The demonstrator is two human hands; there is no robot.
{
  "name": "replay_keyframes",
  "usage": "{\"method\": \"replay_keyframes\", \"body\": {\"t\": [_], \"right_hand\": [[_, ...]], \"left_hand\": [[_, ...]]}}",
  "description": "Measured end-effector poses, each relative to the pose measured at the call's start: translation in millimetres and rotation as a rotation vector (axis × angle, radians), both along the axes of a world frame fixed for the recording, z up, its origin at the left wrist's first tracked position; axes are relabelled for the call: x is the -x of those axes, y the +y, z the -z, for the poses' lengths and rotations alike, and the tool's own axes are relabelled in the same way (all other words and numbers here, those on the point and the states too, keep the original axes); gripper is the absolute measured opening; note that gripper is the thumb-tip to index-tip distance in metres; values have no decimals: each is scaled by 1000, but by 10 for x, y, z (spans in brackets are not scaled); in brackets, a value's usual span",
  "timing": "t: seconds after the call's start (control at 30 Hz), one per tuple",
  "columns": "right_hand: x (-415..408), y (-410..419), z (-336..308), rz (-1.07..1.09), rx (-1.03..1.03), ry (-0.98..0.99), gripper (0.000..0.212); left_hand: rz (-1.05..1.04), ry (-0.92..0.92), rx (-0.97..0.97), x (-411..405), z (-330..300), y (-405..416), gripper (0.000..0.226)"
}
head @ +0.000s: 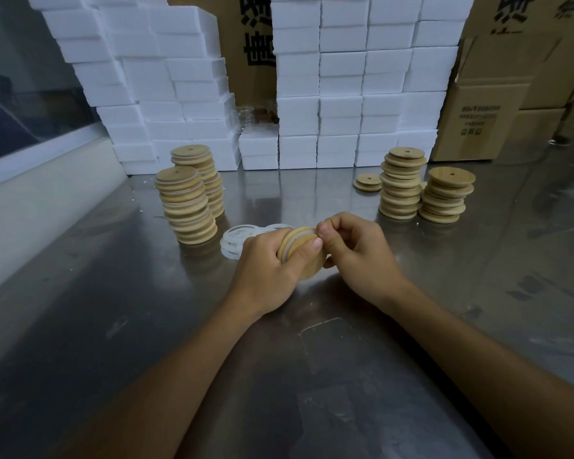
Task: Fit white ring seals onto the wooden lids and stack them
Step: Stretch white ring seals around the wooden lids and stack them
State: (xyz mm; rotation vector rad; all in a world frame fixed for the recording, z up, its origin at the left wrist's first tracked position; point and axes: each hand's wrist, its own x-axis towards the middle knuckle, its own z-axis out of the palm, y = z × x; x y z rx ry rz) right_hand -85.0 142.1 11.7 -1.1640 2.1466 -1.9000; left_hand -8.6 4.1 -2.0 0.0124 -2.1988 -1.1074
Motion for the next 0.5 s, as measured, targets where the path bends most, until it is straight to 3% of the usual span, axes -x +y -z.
{"method": "replay_keyframes", "body": {"t": [0.2, 0.5], "right_hand": [[-28, -53, 13, -54, 72, -253, 23], [-7, -62, 52, -84, 60, -319, 27]], "left_hand": [[-18, 2, -24, 3, -7, 21, 37], [2, 40, -68, 13, 6, 11, 54]]}}
